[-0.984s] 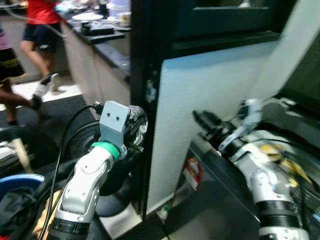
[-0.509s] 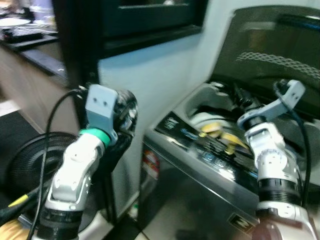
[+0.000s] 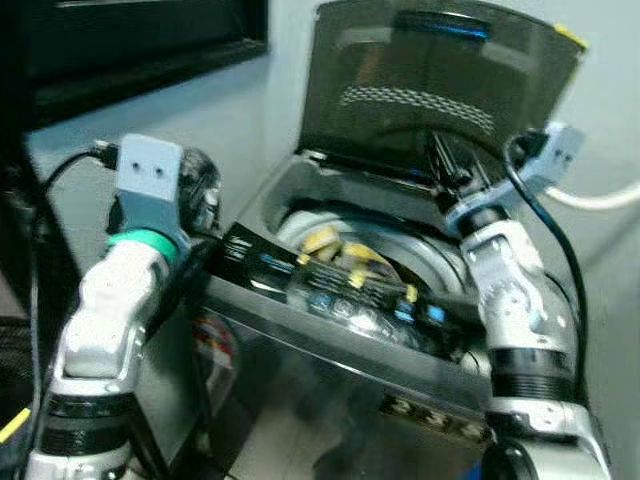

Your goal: Clothes washing

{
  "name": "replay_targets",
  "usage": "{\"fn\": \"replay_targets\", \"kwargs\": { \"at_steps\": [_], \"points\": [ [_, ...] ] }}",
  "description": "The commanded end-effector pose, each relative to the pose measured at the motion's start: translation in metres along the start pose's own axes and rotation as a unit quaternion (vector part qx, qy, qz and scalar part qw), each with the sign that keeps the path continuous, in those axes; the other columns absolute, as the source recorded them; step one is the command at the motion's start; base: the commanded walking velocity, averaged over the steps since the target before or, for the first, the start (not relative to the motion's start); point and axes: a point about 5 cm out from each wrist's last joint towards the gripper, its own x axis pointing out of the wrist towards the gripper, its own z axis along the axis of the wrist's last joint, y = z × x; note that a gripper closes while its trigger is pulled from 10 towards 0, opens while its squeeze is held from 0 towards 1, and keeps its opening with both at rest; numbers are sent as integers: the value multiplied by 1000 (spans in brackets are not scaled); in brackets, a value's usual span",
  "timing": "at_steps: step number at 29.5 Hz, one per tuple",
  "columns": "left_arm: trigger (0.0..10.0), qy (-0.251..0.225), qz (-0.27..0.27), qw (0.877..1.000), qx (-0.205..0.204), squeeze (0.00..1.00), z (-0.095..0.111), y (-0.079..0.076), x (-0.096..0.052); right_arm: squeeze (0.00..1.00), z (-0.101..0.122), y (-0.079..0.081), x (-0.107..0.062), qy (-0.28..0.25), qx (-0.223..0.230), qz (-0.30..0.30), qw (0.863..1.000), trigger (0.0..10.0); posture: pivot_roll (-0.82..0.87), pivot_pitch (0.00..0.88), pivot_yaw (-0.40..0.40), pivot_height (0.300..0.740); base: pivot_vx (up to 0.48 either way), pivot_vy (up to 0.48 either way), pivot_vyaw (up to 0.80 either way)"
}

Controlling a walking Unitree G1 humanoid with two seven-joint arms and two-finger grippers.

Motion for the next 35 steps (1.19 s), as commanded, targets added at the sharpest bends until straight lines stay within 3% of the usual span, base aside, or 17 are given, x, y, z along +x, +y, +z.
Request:
{"fn": "replay_targets", "kwargs": {
  "at_steps": [1, 9, 12, 14, 20, 22, 32, 35],
  "points": [
    [10000, -18, -4, 1000, 3, 0, 11, -2, 2, 0, 6, 1, 3, -16, -8, -6, 1000, 10000, 49, 0, -9, 740, 0, 0, -800],
    [10000, -11, -24, 1000, 16, 0, 12, 1, 7, 0, 6, 12, 10, -20, -20, 5, 1000, 10000, 50, 0, 31, 740, 0, 0, -800],
    [10000, -14, -27, 999, 10, 0, 13, 1, 12, 0, 2, 14, 10, -1, -46, 9, 999, 10000, 47, 0, 32, 740, 0, 0, -800],
    [10000, -9, -30, 999, -11, 0, 10, -3, 12, 0, -11, 6, 3, 32, -68, -7, 997, 10000, 40, 0, 31, 740, 0, 0, -800],
    [10000, -3, -30, 999, -25, 0, 6, -7, 10, 0, -19, -1, -2, 54, -80, -22, 995, 10000, 38, 0, 28, 740, 0, 0, -800],
    [10000, 9, -26, 999, -32, 0, -3, -9, 2, 0, -33, -11, -13, 88, -93, -39, 991, 10000, 42, 0, 14, 740, 0, 0, -800],
    [10000, 14, -19, 999, -38, 0, -10, -7, -6, 0, -43, -17, -22, 111, -109, -55, 986, 10000, 27, 0, 0, 740, 0, 0, -800],
    [10000, 11, -17, 999, -38, 0, -10, -9, -7, 0, -42, -15, -22, 112, -121, -47, 985, 10000, 26, 0, -10, 740, 0, 0, 0]
  ]
}}
